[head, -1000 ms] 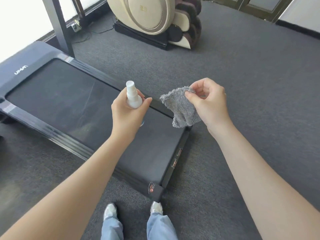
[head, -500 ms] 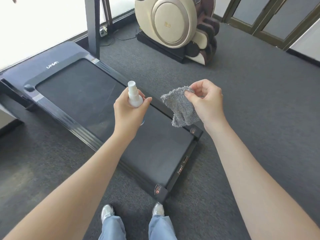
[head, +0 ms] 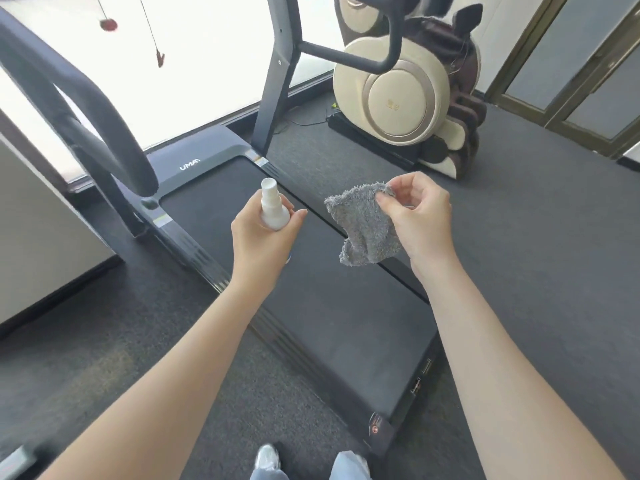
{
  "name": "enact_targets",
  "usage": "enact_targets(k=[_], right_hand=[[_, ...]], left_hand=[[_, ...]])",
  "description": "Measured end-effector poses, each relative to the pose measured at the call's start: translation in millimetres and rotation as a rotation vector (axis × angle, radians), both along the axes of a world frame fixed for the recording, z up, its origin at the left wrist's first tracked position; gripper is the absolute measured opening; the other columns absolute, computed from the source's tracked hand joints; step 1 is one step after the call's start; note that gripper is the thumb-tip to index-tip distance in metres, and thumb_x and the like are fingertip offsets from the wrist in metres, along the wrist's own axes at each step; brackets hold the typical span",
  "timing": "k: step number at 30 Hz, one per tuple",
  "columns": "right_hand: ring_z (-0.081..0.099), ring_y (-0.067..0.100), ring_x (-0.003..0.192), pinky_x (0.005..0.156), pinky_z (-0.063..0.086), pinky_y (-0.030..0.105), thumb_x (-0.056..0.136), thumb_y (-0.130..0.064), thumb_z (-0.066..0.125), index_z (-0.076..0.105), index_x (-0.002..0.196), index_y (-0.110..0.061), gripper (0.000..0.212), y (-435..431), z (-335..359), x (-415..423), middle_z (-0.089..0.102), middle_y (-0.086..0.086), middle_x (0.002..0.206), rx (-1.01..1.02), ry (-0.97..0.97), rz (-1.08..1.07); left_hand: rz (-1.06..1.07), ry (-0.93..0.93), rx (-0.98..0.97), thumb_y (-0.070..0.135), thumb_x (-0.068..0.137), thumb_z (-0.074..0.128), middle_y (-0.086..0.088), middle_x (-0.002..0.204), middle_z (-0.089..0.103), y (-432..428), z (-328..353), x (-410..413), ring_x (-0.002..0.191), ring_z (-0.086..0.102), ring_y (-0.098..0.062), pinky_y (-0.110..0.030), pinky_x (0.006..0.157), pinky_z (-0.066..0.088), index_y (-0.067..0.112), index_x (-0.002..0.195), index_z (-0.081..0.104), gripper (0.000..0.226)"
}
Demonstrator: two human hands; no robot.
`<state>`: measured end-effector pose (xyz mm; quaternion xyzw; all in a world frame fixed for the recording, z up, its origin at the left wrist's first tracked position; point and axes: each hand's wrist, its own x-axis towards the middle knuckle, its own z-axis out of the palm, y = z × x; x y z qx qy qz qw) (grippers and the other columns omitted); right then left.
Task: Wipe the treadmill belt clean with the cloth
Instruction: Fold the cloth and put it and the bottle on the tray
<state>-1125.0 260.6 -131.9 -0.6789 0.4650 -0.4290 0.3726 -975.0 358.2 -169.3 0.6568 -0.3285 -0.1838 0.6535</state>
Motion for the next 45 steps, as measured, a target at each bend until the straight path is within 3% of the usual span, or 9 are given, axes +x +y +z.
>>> enact_targets(k=[5,9,13,19,28,31,37,45], right_hand=[[0.054,-0.004,0.061,0.062,0.044,0.014,0.078,-0.010,0.069,0.057,0.071,-0.024,0.019,-0.9,15.7,43.6,0.060,-0.012,0.069,-0.026,-0.020,0.055],[0.051,-0.007,0.058,0.062,0.043,0.011,0.078,-0.009,0.068,0.057,0.071,-0.023,0.019,-14.7,30.1,78.1,0.059,-0.011,0.068,-0.045,-0.045,0.120],[0.052,-0.006,0.059,0.061,0.042,0.011,0.077,-0.010,0.069,0.058,0.071,-0.022,0.018,-33.1,32.6,117.2,0.059,-0.012,0.067,-0.069,-0.054,0.177],[0.052,-0.007,0.058,0.061,0.042,0.010,0.078,-0.011,0.069,0.056,0.069,-0.026,0.022,-70.7,38.6,178.5,0.058,-0.013,0.066,-0.104,-0.074,0.268],[0.056,0.001,0.068,0.065,0.044,0.016,0.078,-0.013,0.069,0.059,0.074,-0.023,0.015,-118.2,55.6,253.8,0.062,-0.010,0.072,-0.106,-0.064,0.322],[0.057,0.003,0.069,0.065,0.045,0.016,0.077,-0.012,0.070,0.060,0.076,-0.019,0.012,-126.6,60.5,277.0,0.063,-0.007,0.073,-0.111,-0.061,0.302],[0.053,-0.008,0.063,0.060,0.041,0.005,0.078,-0.013,0.069,0.061,0.077,-0.019,0.010,-128.7,74.1,329.3,0.062,-0.010,0.072,-0.150,-0.053,0.216],[0.054,-0.003,0.066,0.067,0.045,0.015,0.077,-0.012,0.069,0.057,0.073,-0.025,0.018,-118.2,92.2,405.8,0.059,-0.012,0.070,-0.180,-0.067,0.031]], left_hand=[[0.035,-0.023,-0.014,0.010,0.079,0.075,0.009,0.068,0.054,10.8,9.6,35.8,0.061,0.046,-0.008,-0.011,0.045,0.040,0.007,0.073,0.054,0.022],[0.100,-0.046,-0.018,0.015,0.077,0.076,0.017,0.064,0.056,7.8,14.3,70.8,0.063,0.050,-0.009,-0.026,0.062,0.045,0.015,0.071,0.055,0.023],[0.170,-0.053,-0.031,0.016,0.076,0.078,0.020,0.064,0.058,-4.1,18.5,105.4,0.065,0.051,-0.010,-0.034,0.068,0.047,0.018,0.068,0.055,0.024],[0.245,-0.052,-0.073,0.013,0.077,0.078,0.009,0.070,0.058,-34.1,30.3,151.4,0.069,0.051,-0.012,-0.031,0.069,0.046,0.024,0.067,0.055,0.027],[0.257,-0.011,-0.085,0.010,0.077,0.076,0.017,0.064,0.058,-77.3,55.7,216.2,0.064,0.051,-0.008,-0.027,0.066,0.044,0.020,0.067,0.055,0.026],[0.216,-0.021,-0.090,0.007,0.077,0.075,0.020,0.059,0.058,-89.8,67.6,240.0,0.060,0.052,-0.002,-0.022,0.064,0.043,0.021,0.066,0.054,0.028],[0.122,-0.020,-0.153,0.007,0.076,0.076,0.006,0.066,0.056,-106.2,88.7,305.0,0.059,0.048,-0.004,-0.017,0.058,0.041,0.018,0.066,0.053,0.027],[-0.061,-0.059,-0.129,0.010,0.074,0.078,0.006,0.067,0.057,-119.2,109.8,397.8,0.065,0.049,-0.012,-0.028,0.065,0.043,0.022,0.065,0.055,0.027]])
